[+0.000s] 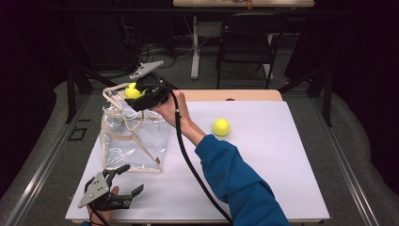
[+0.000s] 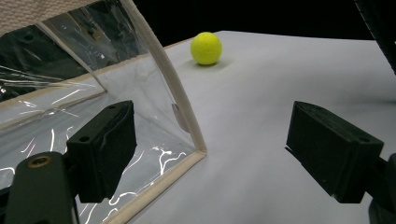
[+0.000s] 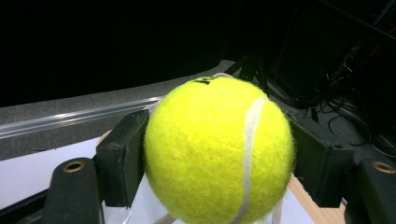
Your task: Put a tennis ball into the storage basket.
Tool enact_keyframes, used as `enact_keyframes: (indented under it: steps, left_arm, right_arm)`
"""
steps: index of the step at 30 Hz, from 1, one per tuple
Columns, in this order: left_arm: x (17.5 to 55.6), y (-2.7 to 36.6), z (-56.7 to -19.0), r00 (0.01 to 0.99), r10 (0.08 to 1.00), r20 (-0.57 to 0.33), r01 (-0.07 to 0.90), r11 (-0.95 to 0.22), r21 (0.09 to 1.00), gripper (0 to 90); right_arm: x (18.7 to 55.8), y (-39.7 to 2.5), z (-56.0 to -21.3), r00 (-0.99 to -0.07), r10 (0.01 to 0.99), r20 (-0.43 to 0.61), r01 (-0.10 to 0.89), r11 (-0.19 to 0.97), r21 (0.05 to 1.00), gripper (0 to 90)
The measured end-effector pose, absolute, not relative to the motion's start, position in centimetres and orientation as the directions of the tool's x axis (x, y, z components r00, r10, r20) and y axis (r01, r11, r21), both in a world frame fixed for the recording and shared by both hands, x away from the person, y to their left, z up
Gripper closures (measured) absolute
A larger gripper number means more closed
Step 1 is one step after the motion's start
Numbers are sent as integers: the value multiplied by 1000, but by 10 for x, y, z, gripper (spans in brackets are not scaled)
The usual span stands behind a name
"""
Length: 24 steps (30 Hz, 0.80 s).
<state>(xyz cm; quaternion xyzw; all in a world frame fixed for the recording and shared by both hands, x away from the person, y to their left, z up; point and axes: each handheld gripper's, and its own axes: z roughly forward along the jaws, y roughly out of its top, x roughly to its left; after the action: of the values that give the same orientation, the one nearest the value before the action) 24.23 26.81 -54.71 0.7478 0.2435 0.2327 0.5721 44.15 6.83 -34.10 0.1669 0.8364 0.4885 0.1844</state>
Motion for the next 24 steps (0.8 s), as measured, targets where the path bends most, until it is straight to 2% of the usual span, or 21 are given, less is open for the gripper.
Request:
enact_keyframes:
  steps: [24]
  left_arm:
    - [242, 269, -547, 773, 630, 70, 94, -224, 970, 158]
  right_arm:
    - [440, 82, -347, -885, 443, -142, 96, 473, 876, 263]
